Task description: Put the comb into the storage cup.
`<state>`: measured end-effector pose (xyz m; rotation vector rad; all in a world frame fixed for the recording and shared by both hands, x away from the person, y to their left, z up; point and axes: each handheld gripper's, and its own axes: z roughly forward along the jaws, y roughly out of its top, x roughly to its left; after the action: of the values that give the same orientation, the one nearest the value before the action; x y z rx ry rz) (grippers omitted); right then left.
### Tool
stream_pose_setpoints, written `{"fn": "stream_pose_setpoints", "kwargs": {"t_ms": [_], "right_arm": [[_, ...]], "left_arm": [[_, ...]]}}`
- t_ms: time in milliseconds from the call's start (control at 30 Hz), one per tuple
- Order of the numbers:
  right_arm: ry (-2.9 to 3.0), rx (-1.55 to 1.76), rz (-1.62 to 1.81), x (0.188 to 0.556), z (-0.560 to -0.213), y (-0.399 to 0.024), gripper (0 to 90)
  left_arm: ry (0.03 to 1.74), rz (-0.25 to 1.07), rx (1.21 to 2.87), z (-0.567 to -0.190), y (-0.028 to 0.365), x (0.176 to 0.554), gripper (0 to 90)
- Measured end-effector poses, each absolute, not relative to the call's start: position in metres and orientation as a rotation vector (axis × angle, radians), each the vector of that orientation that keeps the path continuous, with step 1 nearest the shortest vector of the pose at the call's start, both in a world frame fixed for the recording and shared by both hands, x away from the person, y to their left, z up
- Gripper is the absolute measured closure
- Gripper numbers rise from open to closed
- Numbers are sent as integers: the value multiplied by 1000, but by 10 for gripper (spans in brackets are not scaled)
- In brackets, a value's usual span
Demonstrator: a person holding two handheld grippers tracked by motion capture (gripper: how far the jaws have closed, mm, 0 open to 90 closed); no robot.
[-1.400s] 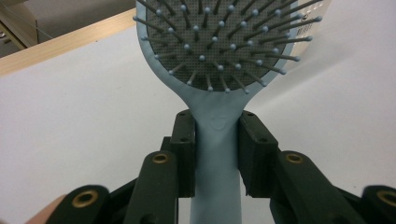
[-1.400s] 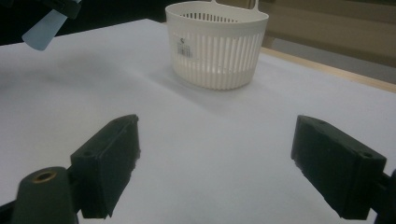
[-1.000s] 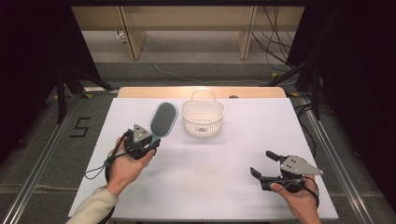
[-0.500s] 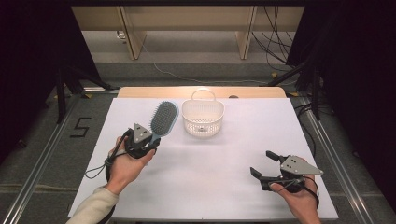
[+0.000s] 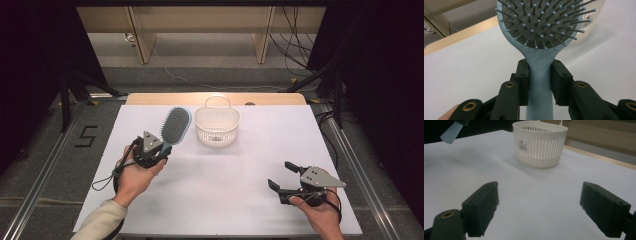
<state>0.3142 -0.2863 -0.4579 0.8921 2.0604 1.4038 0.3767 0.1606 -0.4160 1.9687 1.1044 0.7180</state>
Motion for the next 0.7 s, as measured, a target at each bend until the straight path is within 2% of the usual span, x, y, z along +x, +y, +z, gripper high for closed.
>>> {"fn": "stream_pose_setpoints", "kwargs": {"t_ms": [700], "right_arm": [[2063,893,1401,314,-458,-286,161]], "left_arm": [[1109,716,1905,-413,161,380,701]]}}
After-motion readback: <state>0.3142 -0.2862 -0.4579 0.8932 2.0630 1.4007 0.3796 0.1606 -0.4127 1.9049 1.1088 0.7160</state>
